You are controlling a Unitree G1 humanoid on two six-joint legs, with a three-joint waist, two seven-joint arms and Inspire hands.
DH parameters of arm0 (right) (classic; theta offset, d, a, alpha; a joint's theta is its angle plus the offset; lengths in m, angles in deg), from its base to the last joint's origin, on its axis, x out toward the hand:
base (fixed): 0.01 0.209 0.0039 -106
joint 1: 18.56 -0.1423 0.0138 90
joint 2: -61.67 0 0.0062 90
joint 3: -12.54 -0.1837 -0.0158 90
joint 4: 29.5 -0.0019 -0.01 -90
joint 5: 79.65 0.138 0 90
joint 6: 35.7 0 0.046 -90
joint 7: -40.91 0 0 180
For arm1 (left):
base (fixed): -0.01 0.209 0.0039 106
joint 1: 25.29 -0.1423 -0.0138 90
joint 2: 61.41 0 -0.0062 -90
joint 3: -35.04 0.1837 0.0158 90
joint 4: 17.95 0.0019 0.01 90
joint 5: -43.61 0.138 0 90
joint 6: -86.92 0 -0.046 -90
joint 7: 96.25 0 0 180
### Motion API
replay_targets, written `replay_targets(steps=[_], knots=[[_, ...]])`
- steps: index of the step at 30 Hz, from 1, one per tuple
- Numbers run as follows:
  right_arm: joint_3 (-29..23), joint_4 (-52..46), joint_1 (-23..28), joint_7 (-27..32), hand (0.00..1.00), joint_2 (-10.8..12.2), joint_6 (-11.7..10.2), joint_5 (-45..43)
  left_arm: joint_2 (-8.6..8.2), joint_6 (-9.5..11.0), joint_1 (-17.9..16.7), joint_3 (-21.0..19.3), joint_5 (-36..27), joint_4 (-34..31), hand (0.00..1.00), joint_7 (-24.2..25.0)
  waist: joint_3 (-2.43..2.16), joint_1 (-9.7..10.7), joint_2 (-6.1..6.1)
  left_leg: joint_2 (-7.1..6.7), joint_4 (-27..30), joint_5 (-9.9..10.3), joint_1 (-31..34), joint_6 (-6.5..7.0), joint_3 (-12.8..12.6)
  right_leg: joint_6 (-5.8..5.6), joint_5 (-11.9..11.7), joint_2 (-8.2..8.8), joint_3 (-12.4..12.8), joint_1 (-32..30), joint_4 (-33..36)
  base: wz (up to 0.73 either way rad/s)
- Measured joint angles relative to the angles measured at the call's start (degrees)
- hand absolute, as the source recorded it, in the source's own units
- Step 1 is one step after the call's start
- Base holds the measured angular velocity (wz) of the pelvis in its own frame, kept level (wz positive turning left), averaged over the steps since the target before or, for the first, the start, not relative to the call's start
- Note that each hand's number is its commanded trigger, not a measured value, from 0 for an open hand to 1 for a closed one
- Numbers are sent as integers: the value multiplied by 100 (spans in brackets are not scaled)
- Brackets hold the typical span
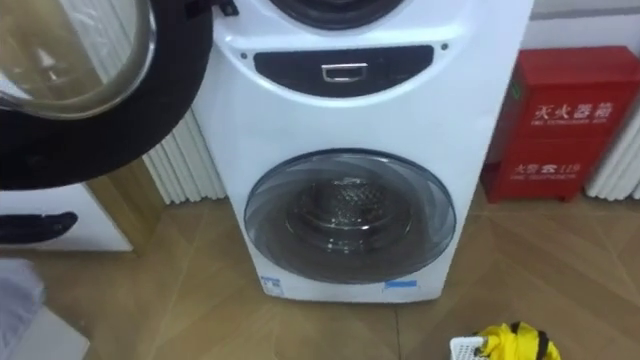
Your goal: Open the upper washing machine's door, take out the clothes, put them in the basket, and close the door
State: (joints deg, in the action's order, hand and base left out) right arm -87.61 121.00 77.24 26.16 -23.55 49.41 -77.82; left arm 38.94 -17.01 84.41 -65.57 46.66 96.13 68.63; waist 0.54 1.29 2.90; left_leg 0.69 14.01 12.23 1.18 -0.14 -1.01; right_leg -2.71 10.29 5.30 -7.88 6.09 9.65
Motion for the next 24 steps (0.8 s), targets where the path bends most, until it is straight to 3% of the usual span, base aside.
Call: replay_targets(steps=[1, 4, 5, 6, 7, 8, 9, 11, 13, 16, 19, 22, 24], knots=[[-46, 2, 23, -40, 0, -3, 0, 8, -17, -59, -2, 30, 73, -104, 0, 0, 6, -2, 3, -15, 10, -1, 21, 2, 53, 0, 0, 5, 0, 2, 5, 46], [-181, -4, 190, -128, 0, -10, -9, 14, -23, -630, -49, 424, 227, -890, 0, 4, 65, -51, 55, -11, 9, -28, 100, 40, 356, -1, 3, 16, 42, -48, 121, 48], [-187, -4, 216, -134, 0, -9, -13, 13, -22, -713, -105, 462, 227, -1070, 0, 9, 72, -84, 69, -5, 10, -29, 111, 42, 384, 17, 11, -1, 121, -72, 90, 4], [-180, 36, 211, -132, 0, -7, -17, 32, -25, -886, -132, 590, 254, -1349, 0, 11, 85, -283, 70, 6, 14, -29, 159, 42, 462, 122, 35, -74, 356, -280, -193, -20], [-180, 106, 163, -133, 0, -9, -17, 51, -28, -950, -134, 617, 328, -1434, 0, 11, 91, -342, 70, 10, 18, -29, 199, 42, 509, 195, -51, -125, 418, -488, -338, 9], [-181, 208, 113, -83, 0, -25, -20, 92, -92, -987, -134, 636, 450, -1502, 0, 11, 134, -253, 142, 43, 30, -33, 227, 31, 652, 98, -359, -219, 456, -754, -358, 47], [-163, 208, 135, 13, 0, -28, -11, 94, -103, -1046, -174, 761, 465, -1660, 0, 27, 168, -271, 205, 33, 26, -41, 221, 16, 628, 116, -476, -239, 418, -846, -252, 68], [7, 210, 189, 43, 0, -20, 11, 93, -124, -1146, -265, 894, 543, -1971, 0, 39, 167, -313, 207, 59, -57, -59, 223, -7, 503, 113, -474, -294, 468, -832, -215, 36], [145, 214, 146, 14, 0, -27, 49, 170, -256, -1265, -437, 981, 619, -2351, 0, 33, 161, -295, 184, 54, -100, -63, 223, -1, 483, 113, -474, -283, 490, -830, -197, 22], [456, 148, 98, 84, 0, -25, 75, 278, -783, -1398, -932, 1010, 626, -3306, 0, 50, 150, -165, 116, -11, -136, -111, 219, 79, 351, 108, -478, -199, 488, -768, -177, 44], [820, 341, -141, 165, 0, 42, 74, 466, -1480, -1401, -1434, 1251, 693, -4217, 0, 44, 144, -145, -71, -72, -199, -181, 203, 190, 78, 18, -502, -76, 689, -753, -142, 25], [1092, 320, -227, 222, 0, 134, 69, 678, -1989, -1385, -1858, 1345, 781, -4748, 0, 44, 129, -144, -208, -125, -199, -193, 189, 210, -165, -27, -531, 19, 686, -756, -145, -15], [1295, 332, -298, 235, 0, 261, 69, 873, -2342, -1251, -2114, 1503, 799, -4879, 0, 44, 118, -139, -287, -156, -200, -201, 140, 226, -350, -105, -583, 73, 662, -741, -136, -20]])
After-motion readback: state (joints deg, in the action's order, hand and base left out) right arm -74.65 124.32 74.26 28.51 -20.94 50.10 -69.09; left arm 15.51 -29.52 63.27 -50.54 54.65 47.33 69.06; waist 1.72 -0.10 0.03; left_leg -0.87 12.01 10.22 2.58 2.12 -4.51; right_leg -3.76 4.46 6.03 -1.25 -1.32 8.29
